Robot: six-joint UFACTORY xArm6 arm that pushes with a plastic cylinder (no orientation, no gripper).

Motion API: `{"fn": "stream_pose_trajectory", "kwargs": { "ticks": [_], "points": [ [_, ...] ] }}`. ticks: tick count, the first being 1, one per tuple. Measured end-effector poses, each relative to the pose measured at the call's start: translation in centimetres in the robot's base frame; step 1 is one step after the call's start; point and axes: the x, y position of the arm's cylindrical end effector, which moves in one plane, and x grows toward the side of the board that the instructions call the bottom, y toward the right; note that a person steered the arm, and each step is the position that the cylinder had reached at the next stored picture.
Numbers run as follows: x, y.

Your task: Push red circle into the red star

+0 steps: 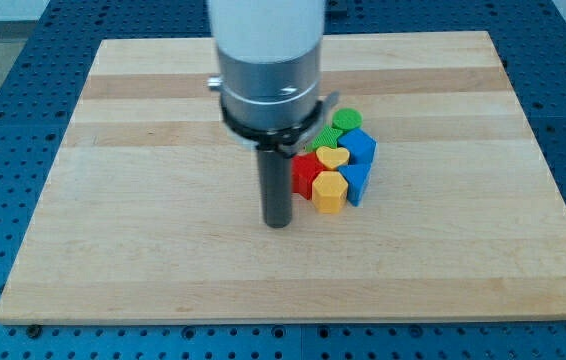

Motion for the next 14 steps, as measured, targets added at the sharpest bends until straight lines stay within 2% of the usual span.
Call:
{"fn": "stream_pose_trajectory", "kwargs": {
  "ticks": [1, 2, 3, 4, 5, 6, 7, 9, 11, 14],
  "points": [
    [-1.0, -4.4],
    [-5.0, -7.8],
    [-10.8, -9.2],
    [-15.9, -6.1],
    [-17.9, 1.0],
    [-17.9, 7.7],
    [-17.0, 11.0],
    [-16.2, 7.7],
    [-14.6, 7.3],
    [-14.3, 3.4]
  ]
}}
